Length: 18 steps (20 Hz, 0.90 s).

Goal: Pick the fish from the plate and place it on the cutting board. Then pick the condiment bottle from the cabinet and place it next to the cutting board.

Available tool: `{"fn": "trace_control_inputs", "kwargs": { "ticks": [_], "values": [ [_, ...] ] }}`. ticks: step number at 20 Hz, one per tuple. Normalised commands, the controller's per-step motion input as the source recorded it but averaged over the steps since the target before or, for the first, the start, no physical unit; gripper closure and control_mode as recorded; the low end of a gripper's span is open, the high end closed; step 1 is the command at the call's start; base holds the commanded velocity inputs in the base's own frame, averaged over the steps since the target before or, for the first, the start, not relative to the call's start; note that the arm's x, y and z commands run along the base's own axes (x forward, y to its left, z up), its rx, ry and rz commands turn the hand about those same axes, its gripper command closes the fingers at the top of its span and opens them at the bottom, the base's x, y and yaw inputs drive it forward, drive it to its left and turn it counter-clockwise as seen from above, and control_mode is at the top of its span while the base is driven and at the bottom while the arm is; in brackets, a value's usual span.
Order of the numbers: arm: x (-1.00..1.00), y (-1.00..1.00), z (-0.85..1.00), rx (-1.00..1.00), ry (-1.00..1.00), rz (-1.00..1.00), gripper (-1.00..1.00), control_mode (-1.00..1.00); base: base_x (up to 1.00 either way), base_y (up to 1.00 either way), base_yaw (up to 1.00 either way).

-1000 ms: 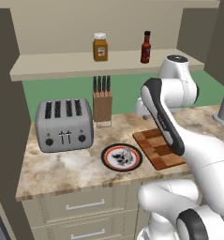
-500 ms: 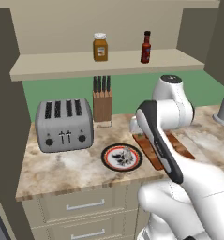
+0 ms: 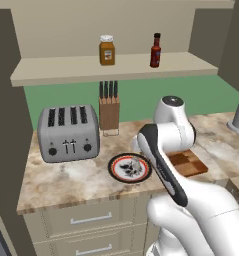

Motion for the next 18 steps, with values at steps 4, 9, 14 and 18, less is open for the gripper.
{"fn": "trace_control_inputs", "kwargs": {
  "ticks": [4,9,14,18],
  "values": [
    [0.35,0.11,-0.31,0.0,0.0,0.0,-1.0,-1.0,0.0,0.0,0.0],
    [0.37,0.04,-0.26,0.0,0.0,-0.01,-1.0,-1.0,0.0,0.0,0.0],
    [0.36,0.0,-0.24,0.0,0.0,-0.01,-1.0,-1.0,0.0,0.0,0.0],
    [0.32,0.0,-0.31,0.0,0.0,-0.02,-1.0,-1.0,0.0,0.0,0.0]
  ]
}}
